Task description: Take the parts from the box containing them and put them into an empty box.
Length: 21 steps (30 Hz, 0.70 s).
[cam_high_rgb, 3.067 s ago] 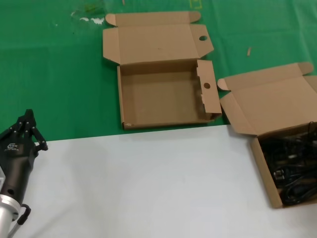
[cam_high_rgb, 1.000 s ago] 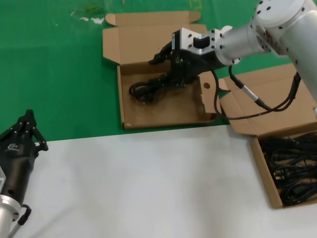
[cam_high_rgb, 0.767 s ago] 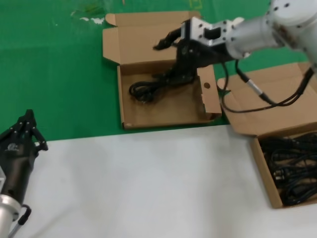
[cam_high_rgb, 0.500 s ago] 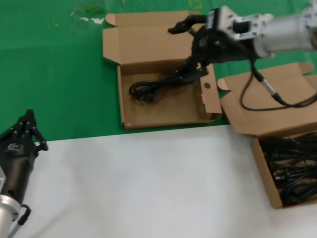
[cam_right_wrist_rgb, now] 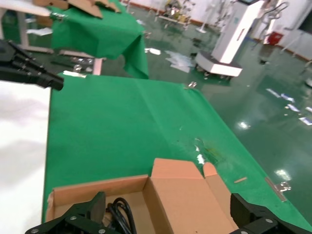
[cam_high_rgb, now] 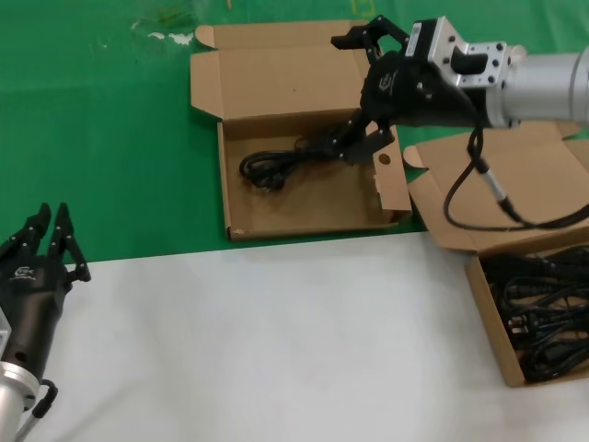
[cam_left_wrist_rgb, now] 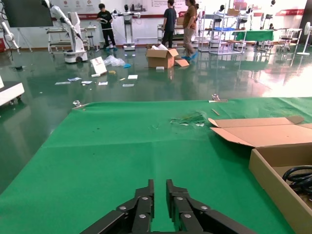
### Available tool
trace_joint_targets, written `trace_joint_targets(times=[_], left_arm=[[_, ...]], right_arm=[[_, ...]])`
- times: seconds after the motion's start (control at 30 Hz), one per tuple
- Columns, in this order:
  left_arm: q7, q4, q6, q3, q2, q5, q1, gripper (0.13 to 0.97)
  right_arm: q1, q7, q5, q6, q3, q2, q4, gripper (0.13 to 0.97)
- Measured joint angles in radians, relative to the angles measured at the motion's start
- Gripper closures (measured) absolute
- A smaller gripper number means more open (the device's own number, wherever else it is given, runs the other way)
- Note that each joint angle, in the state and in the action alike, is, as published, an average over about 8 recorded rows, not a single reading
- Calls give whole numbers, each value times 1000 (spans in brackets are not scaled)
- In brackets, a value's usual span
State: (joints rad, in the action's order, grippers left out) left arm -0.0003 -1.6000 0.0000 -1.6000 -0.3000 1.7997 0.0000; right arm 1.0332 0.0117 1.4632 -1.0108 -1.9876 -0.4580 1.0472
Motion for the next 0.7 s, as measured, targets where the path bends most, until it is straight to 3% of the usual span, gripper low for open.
trace_joint_targets(times=[0.3, 0.7], left_arm=[[0, 0, 0, 0, 0, 0, 0, 858], [0, 0, 0, 0, 0, 0, 0, 630]], right_arm=[[-125, -2, 41, 123, 47, 19, 67, 196], [-302, -4, 98, 294, 113, 46, 161, 133]])
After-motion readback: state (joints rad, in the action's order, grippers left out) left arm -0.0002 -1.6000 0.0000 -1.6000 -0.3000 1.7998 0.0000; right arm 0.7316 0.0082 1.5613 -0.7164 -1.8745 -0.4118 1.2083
